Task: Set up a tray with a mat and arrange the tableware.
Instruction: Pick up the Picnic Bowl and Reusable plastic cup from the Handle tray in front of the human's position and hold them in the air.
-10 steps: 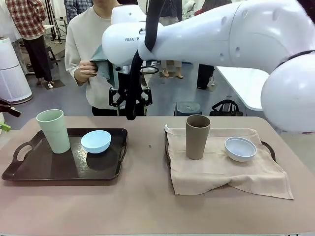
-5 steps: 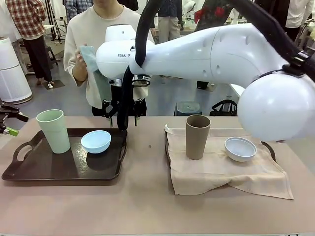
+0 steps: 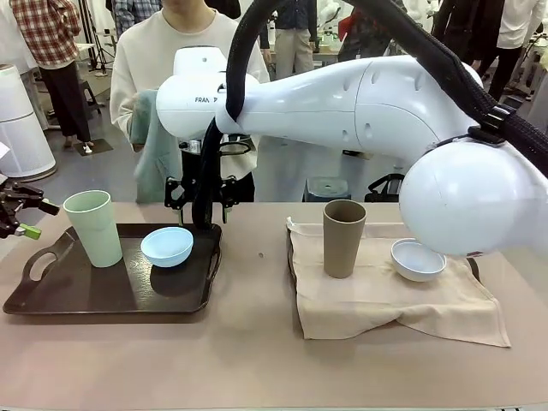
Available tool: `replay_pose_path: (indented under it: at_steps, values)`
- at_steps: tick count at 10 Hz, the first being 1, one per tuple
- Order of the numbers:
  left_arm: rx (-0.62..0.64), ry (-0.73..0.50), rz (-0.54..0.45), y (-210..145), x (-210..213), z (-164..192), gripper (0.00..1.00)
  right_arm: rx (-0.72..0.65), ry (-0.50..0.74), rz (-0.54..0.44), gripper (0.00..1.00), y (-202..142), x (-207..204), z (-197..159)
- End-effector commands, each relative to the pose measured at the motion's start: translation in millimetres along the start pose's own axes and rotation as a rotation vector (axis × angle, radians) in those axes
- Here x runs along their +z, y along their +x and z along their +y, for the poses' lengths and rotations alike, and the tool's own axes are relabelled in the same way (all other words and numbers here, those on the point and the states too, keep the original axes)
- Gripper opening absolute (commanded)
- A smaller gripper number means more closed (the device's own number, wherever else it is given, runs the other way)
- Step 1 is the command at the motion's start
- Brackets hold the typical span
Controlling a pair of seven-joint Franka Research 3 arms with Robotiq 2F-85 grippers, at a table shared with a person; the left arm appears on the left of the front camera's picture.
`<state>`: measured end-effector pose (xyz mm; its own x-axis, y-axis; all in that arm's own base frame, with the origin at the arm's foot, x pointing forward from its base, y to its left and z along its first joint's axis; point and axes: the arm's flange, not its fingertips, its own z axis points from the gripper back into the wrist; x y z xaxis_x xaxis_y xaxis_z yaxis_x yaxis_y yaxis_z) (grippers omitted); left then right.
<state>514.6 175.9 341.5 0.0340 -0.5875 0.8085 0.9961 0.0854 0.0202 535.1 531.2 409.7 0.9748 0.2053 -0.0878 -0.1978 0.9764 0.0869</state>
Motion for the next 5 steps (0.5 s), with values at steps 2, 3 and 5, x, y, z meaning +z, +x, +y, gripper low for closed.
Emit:
replay_pose_path:
  at_steps: [2, 3, 5]
  values:
    - [0.000, 0.009, 0.007, -0.5, 3.6, -0.7, 1.00, -0.001, -0.006, 0.001, 1.00, -0.3, -0.2, -2.4]
    - [0.001, 0.002, 0.001, -0.7, 0.9, -0.2, 1.00, -0.001, -0.001, 0.000, 1.00, 0.2, -0.3, -0.5]
    - [0.014, -0.004, -0.022, 3.9, -15.2, -0.1, 1.00, 0.024, 0.012, -0.049, 1.00, 1.8, -22.6, 7.1]
